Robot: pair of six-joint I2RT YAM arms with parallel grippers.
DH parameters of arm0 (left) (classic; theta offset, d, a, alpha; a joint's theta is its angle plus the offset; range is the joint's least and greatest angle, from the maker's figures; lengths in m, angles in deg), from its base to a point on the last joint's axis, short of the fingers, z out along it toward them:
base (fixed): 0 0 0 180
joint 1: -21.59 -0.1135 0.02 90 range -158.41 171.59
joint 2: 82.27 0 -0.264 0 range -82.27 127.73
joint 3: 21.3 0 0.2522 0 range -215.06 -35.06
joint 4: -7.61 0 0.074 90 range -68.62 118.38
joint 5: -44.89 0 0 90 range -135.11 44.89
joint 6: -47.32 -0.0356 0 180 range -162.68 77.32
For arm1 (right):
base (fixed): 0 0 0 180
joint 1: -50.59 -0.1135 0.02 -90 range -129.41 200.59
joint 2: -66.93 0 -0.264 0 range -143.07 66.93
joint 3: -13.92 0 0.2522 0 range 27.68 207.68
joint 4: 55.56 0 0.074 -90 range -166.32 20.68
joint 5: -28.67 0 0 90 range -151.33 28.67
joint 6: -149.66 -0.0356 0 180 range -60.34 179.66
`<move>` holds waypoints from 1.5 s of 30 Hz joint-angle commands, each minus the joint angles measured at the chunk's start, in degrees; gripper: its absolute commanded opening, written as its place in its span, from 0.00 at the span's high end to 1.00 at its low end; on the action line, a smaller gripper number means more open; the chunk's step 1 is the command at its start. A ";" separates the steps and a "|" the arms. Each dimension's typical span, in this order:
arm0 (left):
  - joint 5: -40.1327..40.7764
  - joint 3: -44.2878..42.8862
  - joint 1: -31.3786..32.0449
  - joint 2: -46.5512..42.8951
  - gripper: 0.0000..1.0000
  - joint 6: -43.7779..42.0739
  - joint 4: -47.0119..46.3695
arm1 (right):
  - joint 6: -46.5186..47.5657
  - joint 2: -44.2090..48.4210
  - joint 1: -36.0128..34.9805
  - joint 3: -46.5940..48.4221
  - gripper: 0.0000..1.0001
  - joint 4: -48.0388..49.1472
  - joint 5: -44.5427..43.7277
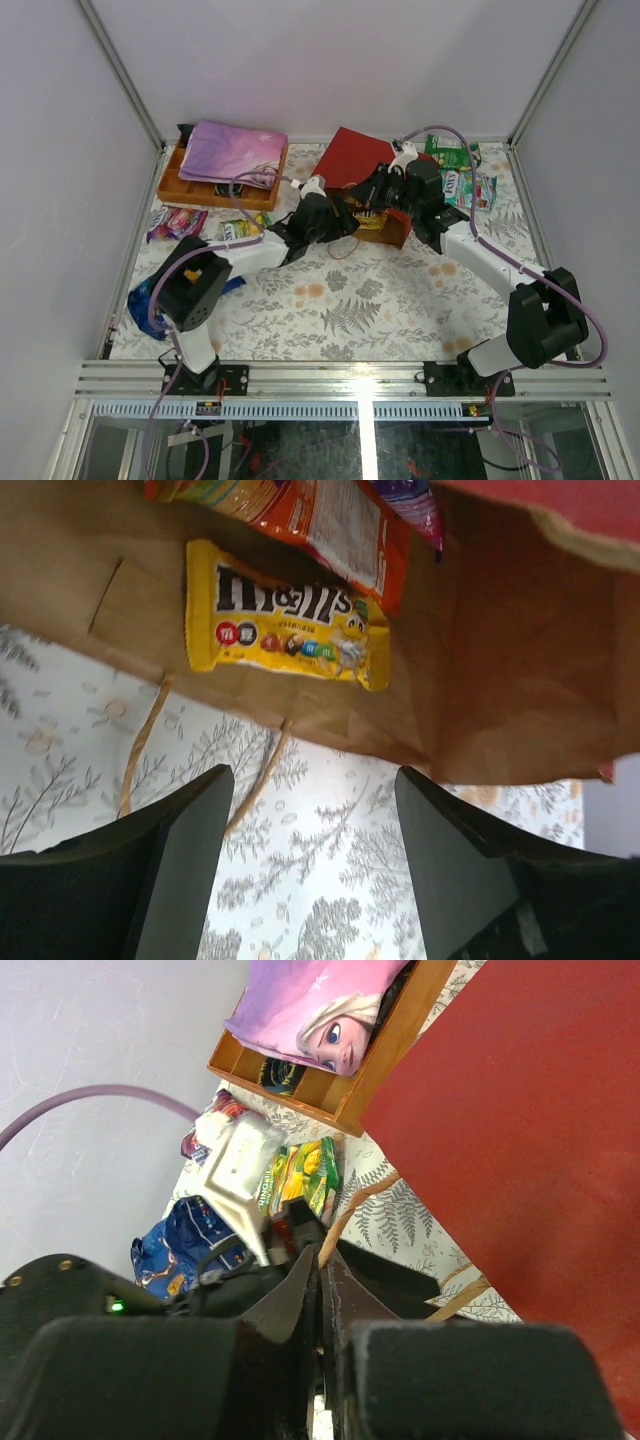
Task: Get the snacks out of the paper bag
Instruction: Take out the snack from the paper bag.
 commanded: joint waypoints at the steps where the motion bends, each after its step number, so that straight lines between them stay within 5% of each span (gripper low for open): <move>1: 5.82 -6.83 1.35 6.22 0.36 -6.49 2.41 | 2.15 3.21 0.44 0.13 1.00 0.50 -1.01; 17: 17.11 -14.31 1.36 18.82 0.51 -14.26 1.49 | 2.93 3.75 0.40 -0.47 1.00 0.20 -1.06; 31: 16.26 -17.86 1.38 22.36 0.53 -16.93 -2.17 | 2.70 2.60 0.43 -0.63 1.00 0.73 -0.77; 38: 17.85 -19.39 1.36 23.09 1.00 -18.71 -2.95 | 3.00 2.18 0.75 -0.87 1.00 0.82 -0.81; 45: 18.85 -11.92 1.37 18.24 1.00 -19.85 -8.18 | 3.11 2.18 1.41 -1.43 1.00 1.02 -0.88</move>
